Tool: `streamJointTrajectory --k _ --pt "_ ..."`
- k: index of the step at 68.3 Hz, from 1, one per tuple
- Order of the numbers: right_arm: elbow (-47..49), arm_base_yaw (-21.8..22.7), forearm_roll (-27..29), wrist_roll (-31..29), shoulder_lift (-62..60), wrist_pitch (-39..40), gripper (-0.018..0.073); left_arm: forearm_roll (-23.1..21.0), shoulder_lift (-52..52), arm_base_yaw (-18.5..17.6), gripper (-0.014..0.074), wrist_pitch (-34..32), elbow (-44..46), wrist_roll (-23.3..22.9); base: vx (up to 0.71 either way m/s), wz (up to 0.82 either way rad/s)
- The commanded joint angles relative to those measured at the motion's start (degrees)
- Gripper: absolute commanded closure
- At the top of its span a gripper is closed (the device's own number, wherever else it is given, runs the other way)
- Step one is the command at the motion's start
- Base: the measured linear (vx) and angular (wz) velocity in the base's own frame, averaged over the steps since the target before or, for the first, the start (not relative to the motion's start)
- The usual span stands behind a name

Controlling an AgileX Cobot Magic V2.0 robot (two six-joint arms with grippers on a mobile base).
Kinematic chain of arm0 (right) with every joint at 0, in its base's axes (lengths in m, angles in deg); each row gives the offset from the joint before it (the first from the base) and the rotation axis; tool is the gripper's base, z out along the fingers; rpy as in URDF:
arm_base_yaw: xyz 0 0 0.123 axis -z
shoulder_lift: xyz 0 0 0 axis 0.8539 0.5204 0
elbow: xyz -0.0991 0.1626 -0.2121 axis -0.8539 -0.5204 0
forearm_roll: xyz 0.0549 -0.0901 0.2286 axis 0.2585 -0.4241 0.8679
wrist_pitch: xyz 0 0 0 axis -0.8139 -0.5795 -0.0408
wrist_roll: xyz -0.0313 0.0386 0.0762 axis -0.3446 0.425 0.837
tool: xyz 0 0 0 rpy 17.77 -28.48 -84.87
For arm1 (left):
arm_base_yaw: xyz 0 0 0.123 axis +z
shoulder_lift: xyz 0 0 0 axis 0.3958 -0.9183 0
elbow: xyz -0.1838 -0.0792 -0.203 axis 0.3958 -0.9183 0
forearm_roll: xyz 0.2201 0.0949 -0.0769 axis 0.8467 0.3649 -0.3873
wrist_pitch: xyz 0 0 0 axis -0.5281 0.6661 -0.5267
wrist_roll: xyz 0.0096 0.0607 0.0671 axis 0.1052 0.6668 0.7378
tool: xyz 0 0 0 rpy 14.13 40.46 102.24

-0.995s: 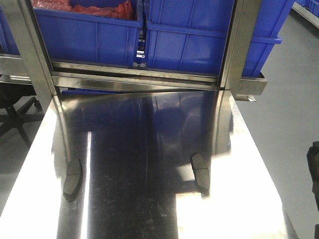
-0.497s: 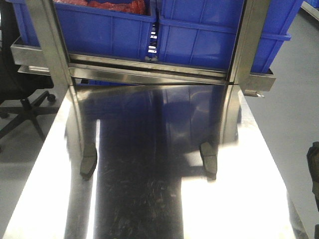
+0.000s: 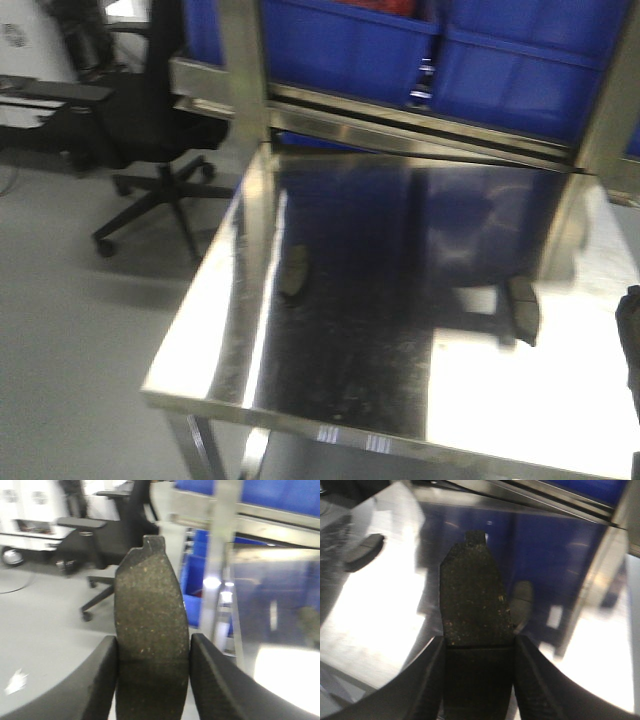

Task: Move and align brake pads A on conveyor
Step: 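Drive the base to the conveyor holding a pad in each gripper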

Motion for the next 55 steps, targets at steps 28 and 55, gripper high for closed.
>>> streamJointTrajectory --k 28,55 --pt "1.7 0.3 0.0 0.0 0.2 5.0 0.0555 -0.5 -0.2 0.1 0.0493 -5.3 1.6 -0.1 -0.04 0.65" --pt "1.7 0.3 0.0 0.0 0.2 5.0 0.0555 -0.5 -0.2 0.1 0.0493 -5.3 1.6 -0.1 0.04 0.70"
